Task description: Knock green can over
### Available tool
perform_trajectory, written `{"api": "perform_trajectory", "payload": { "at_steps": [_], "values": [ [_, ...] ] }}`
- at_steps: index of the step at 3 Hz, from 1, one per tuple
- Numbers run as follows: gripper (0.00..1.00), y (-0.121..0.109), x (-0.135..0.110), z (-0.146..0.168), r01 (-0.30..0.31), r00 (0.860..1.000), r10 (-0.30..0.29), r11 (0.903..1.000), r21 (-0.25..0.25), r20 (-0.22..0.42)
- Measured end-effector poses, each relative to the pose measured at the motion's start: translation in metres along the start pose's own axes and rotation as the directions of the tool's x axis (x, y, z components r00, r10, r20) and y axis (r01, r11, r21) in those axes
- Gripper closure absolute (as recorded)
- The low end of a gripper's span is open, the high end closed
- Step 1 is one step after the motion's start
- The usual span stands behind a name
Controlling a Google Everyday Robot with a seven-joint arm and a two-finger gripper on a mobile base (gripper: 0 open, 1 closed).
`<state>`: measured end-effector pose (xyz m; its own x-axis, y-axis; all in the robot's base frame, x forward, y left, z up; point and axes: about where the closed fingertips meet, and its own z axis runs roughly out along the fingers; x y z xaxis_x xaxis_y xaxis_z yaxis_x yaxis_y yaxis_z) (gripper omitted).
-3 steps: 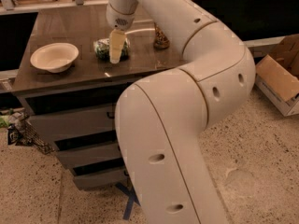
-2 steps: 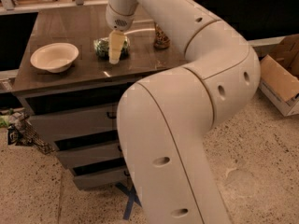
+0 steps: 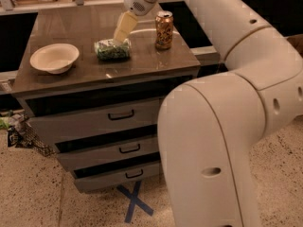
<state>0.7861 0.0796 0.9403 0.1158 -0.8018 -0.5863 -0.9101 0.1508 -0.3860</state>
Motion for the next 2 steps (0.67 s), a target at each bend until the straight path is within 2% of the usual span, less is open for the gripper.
{"api": "perform_trajectory", "payload": {
  "at_steps": [1, 2],
  "values": [
    [0.00, -0.0251, -0.0018, -0.0555, -0.050, 0.996, 0.042, 0.9939, 0.099, 0.078],
    [0.00, -0.0251, -0.0018, -0.0555, -0.050, 0.996, 0.042, 0.9939, 0.099, 0.078]
  ]
}}
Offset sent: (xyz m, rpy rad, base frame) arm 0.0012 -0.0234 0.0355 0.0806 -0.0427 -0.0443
